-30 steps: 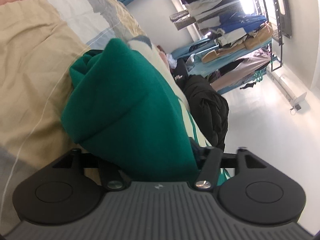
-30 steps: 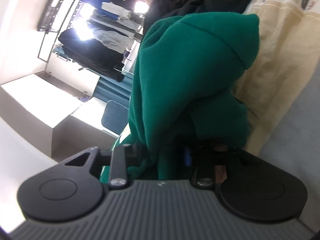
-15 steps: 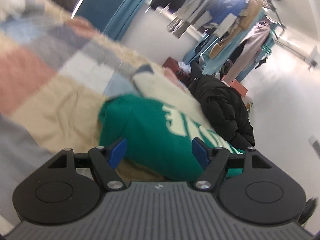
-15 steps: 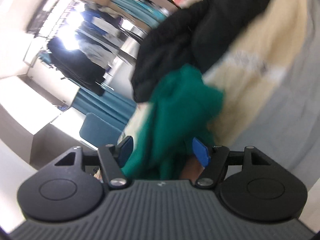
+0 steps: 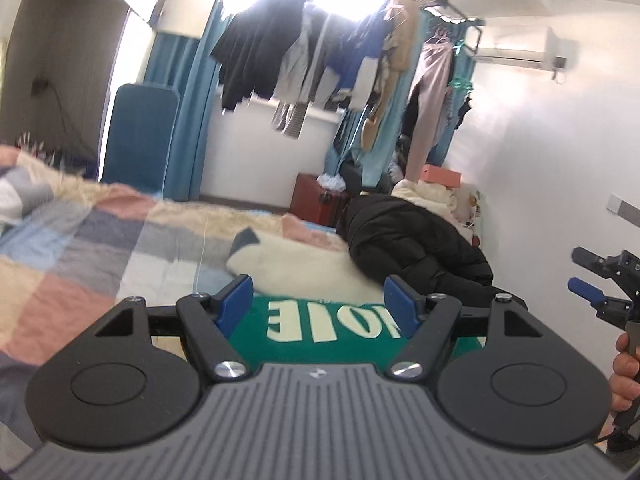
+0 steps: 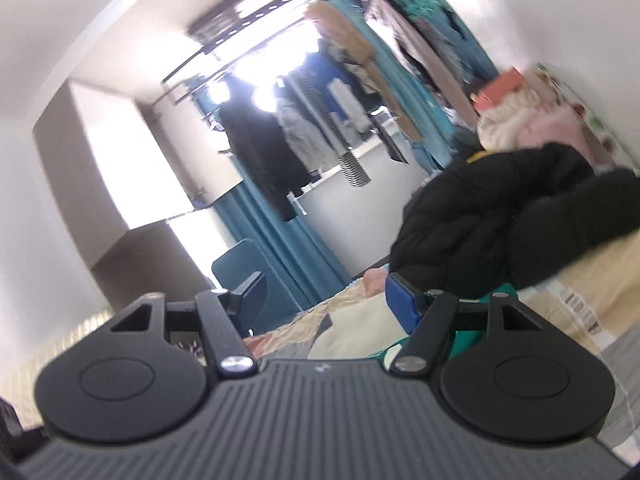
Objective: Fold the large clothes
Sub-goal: 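Open both grippers and release the folded hoodie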
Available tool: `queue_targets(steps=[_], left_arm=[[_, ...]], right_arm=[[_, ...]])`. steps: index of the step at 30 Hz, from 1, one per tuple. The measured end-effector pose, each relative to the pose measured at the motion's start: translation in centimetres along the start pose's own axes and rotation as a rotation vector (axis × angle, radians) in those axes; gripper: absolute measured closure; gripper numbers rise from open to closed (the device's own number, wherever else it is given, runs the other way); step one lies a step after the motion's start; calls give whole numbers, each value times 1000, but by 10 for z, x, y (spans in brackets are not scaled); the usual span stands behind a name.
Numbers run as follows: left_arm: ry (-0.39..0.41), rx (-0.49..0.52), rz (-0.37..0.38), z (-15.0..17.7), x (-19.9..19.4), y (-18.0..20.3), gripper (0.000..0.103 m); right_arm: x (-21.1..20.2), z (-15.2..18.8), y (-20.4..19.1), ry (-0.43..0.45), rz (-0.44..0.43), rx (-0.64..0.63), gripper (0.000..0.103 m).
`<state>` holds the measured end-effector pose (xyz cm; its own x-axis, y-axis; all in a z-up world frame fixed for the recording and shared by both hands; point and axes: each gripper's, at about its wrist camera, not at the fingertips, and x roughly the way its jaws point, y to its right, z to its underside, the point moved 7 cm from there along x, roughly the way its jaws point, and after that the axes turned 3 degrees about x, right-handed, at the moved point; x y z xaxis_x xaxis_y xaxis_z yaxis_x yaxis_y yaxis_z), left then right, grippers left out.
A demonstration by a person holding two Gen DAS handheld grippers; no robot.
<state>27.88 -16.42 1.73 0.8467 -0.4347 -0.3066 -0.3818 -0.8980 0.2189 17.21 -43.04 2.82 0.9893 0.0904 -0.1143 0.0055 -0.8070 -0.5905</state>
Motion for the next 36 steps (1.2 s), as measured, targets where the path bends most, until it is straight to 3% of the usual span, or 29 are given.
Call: queue_targets(steps=[9, 18, 36], left_arm=[[31, 40, 9, 8, -60, 21, 25], [17, 98, -34, 41, -85, 25, 25], [-65, 114, -92, 96, -54, 7, 24]], right_arm=[[-32, 34, -46, -54, -18, -133, 34], [-41, 78, -66, -145, 5, -236, 34], [-47, 138, -62, -260, 89, -354, 34]])
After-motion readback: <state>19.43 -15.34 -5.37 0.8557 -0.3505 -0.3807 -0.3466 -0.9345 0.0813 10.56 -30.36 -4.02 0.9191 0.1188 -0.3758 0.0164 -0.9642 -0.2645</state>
